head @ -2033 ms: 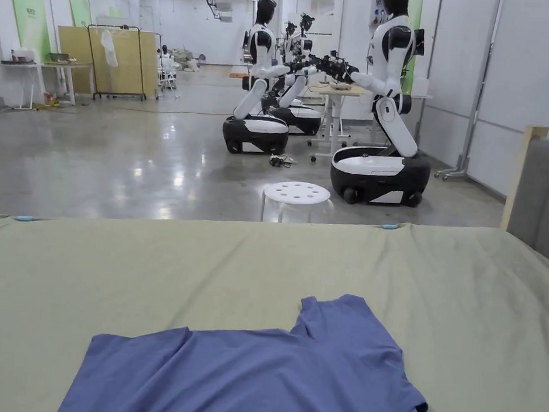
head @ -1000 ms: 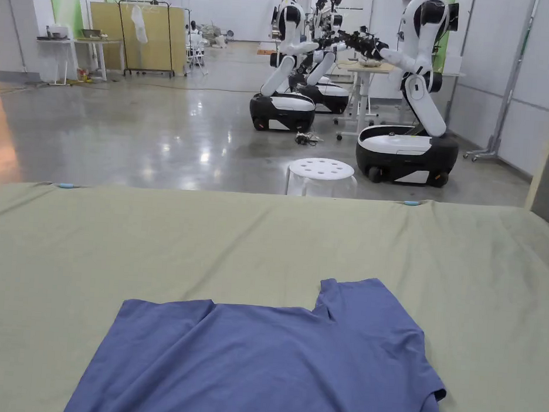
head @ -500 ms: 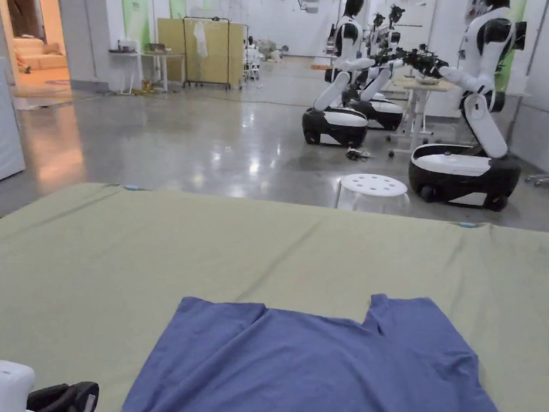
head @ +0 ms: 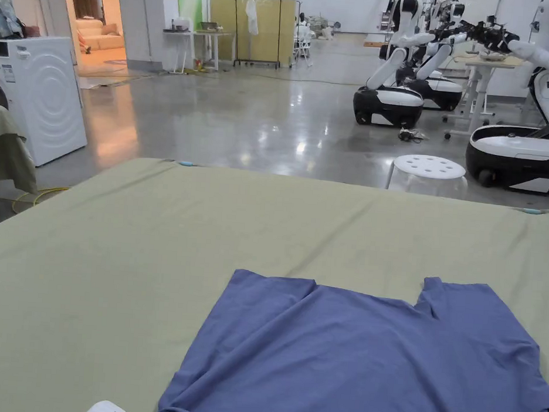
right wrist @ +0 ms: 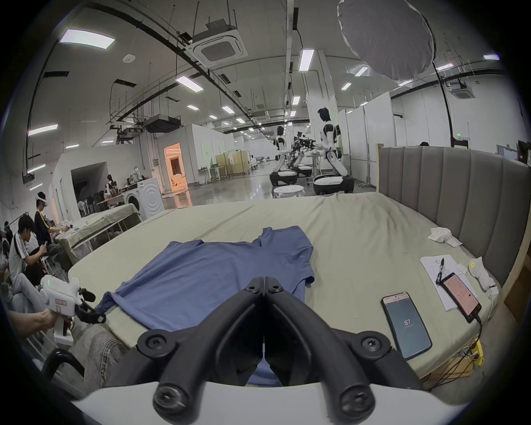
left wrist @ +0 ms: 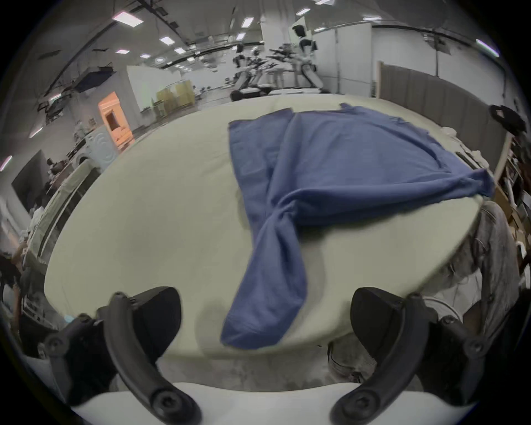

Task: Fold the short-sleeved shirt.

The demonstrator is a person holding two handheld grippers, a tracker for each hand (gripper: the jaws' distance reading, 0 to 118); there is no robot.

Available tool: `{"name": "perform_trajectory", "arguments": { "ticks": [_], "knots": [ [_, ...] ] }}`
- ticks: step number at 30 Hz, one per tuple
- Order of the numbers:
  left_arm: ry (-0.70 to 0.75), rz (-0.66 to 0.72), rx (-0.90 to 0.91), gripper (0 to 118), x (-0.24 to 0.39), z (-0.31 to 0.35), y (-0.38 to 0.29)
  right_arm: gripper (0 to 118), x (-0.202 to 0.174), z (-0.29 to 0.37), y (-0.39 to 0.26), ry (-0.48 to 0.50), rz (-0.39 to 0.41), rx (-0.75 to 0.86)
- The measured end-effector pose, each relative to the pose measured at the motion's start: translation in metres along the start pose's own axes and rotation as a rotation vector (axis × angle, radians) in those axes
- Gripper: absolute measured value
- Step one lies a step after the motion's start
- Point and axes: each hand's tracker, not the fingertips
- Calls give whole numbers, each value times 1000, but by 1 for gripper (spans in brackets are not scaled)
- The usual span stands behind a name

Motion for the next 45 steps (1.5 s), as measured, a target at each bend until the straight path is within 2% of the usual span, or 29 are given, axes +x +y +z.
{"name": "perform_trajectory", "arguments": {
  "ticks": [1, 2, 3, 4, 8, 11, 14, 15, 18, 19, 21, 25, 26, 27, 28, 29, 31, 36, 45],
  "knots": [
    [-40, 67, 13, 104, -1, 3, 6, 3, 0, 0, 0, 2, 8, -7],
    [-31, 108, 32, 79, -1, 5, 9, 3, 0, 0, -1, 0, 13, -14],
    [-57, 119, 66, 27, 1, 7, 13, 3, 0, 0, -1, 1, 15, -23],
    [-47, 92, 81, 7, 4, 7, 18, 3, 1, 0, -1, 3, 15, -28],
    [-90, 86, -4, 6, 6, -5, 34, 3, 11, -1, -5, -14, 8, -59],
    [-103, 96, 3, 6, 3, -5, 33, 4, 23, 4, -12, -25, 7, -82],
    [-107, 110, 4, 6, -2, -4, 30, 19, 40, -1, -24, -31, 31, -213],
    [-105, 122, 4, 6, -2, -5, 30, 25, 44, -4, -29, -20, 43, -271],
    [-96, 130, -5, 6, 2, -6, 31, 92, 53, -15, -48, 0, 100, -378],
    [-92, 120, -7, 6, 3, -8, 31, 95, 53, -20, -53, 1, 118, -403],
    [-52, 73, -3, 6, 6, -6, 32, 95, 56, -33, -61, 8, 131, -471],
    [-42, 63, 6, 6, 13, -5, 27, 94, 56, -57, -76, 83, 143, -585],
    [-37, 62, 15, 6, 15, -5, 26, 90, 53, -62, -80, 73, 137, -602],
    [-37, 65, 24, 6, 15, -4, 23, 67, 54, -67, -82, 75, 128, -623],
    [-37, 71, 27, 6, 16, -3, 23, 35, 55, -70, -83, 81, 124, -610],
    [-37, 81, 26, 6, 13, -4, 24, 9, 56, -74, -85, 79, 118, -610],
    [-45, 161, 13, 4, 11, -2, 28, 9, 64, -73, -89, 75, 58, -565],
    [-86, 208, 45, 3, 3, 20, 26, 9, 60, -44, -73, 74, 69, -449],
    [-106, 195, 186, 3, 0, 94, 49, 9, 33, 16, -27, 37, 60, -211]
  ]
}}
